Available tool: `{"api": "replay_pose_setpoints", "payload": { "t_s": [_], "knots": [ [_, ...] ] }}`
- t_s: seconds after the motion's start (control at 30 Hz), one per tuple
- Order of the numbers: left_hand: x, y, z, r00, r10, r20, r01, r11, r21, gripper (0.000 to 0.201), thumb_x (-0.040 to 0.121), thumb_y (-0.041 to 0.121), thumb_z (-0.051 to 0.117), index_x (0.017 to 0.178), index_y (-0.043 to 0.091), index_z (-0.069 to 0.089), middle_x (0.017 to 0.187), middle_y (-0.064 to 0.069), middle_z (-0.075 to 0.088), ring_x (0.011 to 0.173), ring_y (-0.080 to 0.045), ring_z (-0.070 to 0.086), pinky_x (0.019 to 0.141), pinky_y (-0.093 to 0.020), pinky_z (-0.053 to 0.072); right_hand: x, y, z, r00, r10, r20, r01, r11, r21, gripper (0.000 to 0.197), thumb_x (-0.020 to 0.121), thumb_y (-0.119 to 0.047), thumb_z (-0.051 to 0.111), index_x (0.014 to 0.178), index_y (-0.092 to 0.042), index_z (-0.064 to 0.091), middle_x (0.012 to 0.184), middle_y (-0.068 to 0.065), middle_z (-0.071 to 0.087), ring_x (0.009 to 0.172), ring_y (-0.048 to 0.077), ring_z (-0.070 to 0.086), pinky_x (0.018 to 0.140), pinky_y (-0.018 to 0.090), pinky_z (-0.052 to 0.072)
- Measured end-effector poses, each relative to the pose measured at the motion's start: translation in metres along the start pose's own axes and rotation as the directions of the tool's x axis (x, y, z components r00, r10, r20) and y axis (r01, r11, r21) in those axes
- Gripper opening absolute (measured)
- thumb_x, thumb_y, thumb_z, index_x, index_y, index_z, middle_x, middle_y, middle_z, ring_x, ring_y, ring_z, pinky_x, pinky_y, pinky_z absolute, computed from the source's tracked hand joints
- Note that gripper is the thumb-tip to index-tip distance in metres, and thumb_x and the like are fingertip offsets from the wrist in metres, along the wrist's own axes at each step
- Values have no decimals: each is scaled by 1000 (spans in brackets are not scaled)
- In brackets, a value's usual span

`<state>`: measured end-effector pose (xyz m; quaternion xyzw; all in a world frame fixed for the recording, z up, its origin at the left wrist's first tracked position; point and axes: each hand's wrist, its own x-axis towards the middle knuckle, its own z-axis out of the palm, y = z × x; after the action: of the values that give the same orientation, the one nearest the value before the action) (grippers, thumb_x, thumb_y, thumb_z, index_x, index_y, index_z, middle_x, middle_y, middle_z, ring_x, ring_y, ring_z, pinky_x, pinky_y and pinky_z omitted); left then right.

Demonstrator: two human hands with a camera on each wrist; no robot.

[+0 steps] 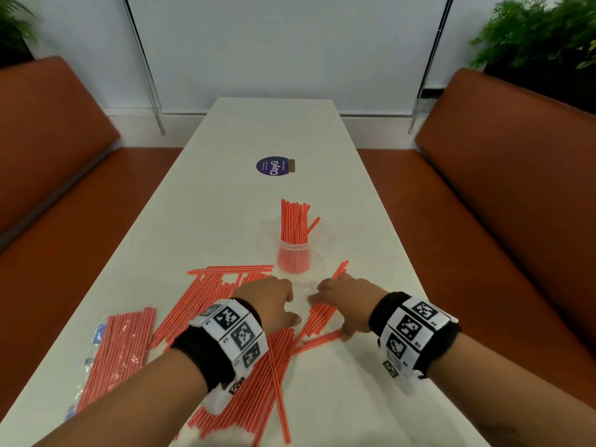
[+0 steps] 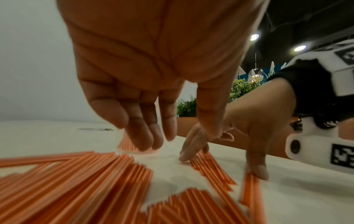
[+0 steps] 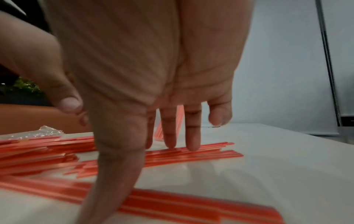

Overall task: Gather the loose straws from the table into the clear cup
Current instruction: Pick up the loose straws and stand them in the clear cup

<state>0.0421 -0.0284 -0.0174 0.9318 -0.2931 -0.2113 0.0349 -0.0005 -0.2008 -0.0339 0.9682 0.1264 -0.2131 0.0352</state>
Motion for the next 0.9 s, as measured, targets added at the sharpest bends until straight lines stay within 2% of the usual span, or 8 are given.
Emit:
{"api": "replay_pose_setpoints", "payload": {
  "t_s": [0.17, 0.27, 0.4, 0.53, 0.63, 0.73, 0.83, 0.9],
  "knots": [
    [-7, -6, 13, 999, -25, -36, 23, 997, -72, 40, 88, 44, 52, 119, 20, 52, 118, 2, 58, 104, -17, 58, 88, -29, 47, 6, 0, 1, 996, 3, -89, 4, 997, 82, 36, 84, -15, 64, 119, -16, 55, 122, 4, 54, 112, 23, 51, 95, 35, 45],
    [-11, -12, 15, 997, -46, -63, 37, 990, -137, 31, 91, 36, 50, 116, 19, 55, 117, 1, 60, 104, -17, 58, 91, -31, 48, 7, -2, 1, 997, -12, -77, 15, 999, 43, 21, 88, -11, 57, 109, -10, 57, 117, 8, 53, 108, 25, 51, 89, 35, 46],
    [-15, -21, 15, 991, -80, -107, 57, 978, -200, 19, 94, 29, 44, 102, 18, 57, 106, 2, 64, 94, -16, 60, 82, -28, 49, 7, -5, 2, 997, -38, -63, 25, 981, -194, 25, 92, -13, 49, 117, -9, 51, 121, 8, 50, 112, 27, 46, 80, 33, 37],
    [-20, -25, 14, 983, -155, -98, 135, 974, -184, 22, 94, 36, 42, 86, 18, 51, 78, 4, 55, 74, -15, 53, 69, -26, 45, 6, -8, 3, 997, -49, -52, 29, 945, -324, 32, 90, -7, 43, 122, -5, 46, 125, 11, 48, 115, 28, 42, 90, 36, 36],
    [-25, -23, 19, 981, -192, -1, 191, 979, -77, 33, 90, 48, 43, 75, 19, 46, 69, 5, 46, 65, -13, 46, 67, -27, 43, 4, -10, 6, 998, -43, -56, 23, 949, -315, 34, 90, -6, 41, 124, -5, 44, 126, 12, 49, 115, 28, 43, 92, 35, 36],
    [-30, -18, 28, 974, -213, 79, 213, 977, 16, 46, 80, 61, 50, 62, 19, 43, 59, 6, 43, 53, -11, 43, 56, -25, 42, 2, -11, 11, 997, -35, -72, 15, 967, -255, 33, 92, -6, 37, 125, -5, 42, 126, 13, 48, 113, 28, 45, 91, 35, 37],
    [-36, -8, 35, 976, -209, 65, 207, 977, 43, 44, 71, 62, 59, 63, 21, 45, 57, 8, 45, 51, -10, 45, 48, -21, 39, -2, -11, 15, 995, -20, -95, 1, 981, -196, 35, 90, -2, 35, 124, -5, 40, 125, 13, 47, 111, 29, 45, 88, 35, 38],
    [-37, -3, 36, 978, -203, 41, 201, 978, 54, 40, 70, 57, 63, 68, 21, 46, 61, 8, 48, 55, -10, 48, 48, -20, 39, -3, -11, 15, 994, 2, -105, -20, 986, -164, 36, 89, -1, 34, 125, -5, 39, 125, 13, 46, 112, 28, 45, 87, 35, 39]
  ]
}}
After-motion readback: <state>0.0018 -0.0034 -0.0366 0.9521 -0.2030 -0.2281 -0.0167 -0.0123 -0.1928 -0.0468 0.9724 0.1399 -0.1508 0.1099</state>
